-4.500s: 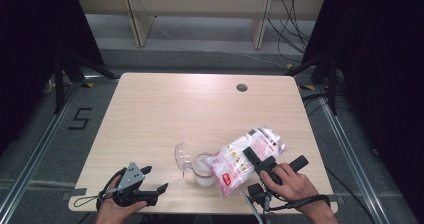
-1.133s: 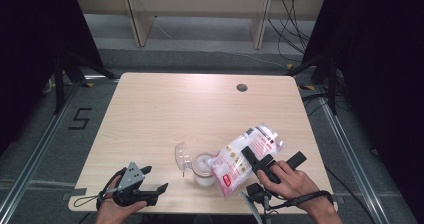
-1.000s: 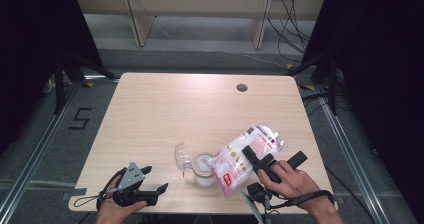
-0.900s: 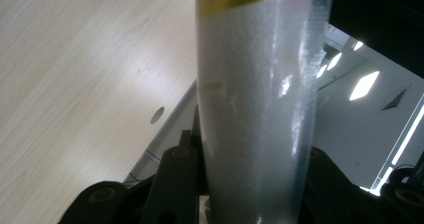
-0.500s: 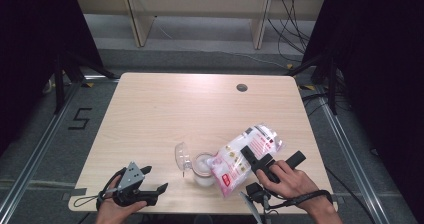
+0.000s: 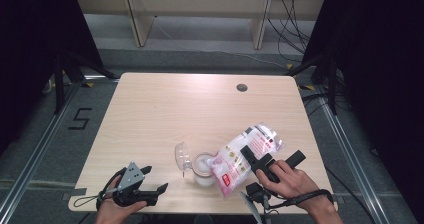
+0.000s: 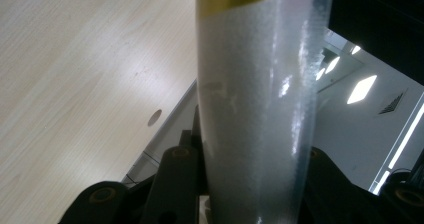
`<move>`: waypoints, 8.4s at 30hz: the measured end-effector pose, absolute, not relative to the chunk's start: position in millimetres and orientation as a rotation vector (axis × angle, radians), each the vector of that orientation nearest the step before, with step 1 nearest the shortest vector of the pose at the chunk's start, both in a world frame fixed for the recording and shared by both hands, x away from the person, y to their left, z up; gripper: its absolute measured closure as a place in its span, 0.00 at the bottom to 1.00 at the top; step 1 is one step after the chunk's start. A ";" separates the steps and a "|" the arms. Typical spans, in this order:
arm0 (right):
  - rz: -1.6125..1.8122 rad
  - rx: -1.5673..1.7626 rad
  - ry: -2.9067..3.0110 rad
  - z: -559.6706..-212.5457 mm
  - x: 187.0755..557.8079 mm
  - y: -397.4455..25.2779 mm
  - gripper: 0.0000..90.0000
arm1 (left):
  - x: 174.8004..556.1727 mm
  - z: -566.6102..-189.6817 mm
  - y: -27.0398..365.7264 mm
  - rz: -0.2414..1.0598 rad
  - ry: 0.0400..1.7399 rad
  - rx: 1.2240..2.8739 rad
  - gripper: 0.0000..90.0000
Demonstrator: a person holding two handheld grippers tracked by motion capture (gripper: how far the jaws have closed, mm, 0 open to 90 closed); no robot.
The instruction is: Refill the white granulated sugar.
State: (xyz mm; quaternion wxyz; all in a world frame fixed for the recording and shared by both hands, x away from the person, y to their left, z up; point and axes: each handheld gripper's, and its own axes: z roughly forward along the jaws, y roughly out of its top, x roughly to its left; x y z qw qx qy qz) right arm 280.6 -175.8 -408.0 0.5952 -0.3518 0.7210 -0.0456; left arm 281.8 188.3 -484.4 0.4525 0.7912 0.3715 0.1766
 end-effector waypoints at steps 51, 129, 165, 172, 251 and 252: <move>-0.174 -0.876 1.676 -404.4 282.8 -169.5 0.83 | 281.6 -484.1 188.4 0.437 0.918 1.951 0.23; -0.066 -0.812 1.686 -408.6 283.0 -177.2 0.87 | 281.6 -484.1 188.4 0.438 0.919 1.952 0.23; 0.209 -0.565 1.799 -422.0 295.2 -200.0 0.88 | 282.4 -482.2 190.3 0.461 0.890 1.984 0.23; 0.269 -0.516 1.831 -422.8 304.0 -207.6 0.88 | 282.1 -482.1 190.4 0.461 0.892 1.982 0.23; 1.359 1.049 1.935 -474.8 333.9 -287.9 0.89 | 282.2 -481.8 190.2 0.459 0.888 1.974 0.23; 1.370 1.045 1.922 -475.8 334.4 -289.2 0.89 | 282.2 -481.7 190.2 0.459 0.888 1.974 0.23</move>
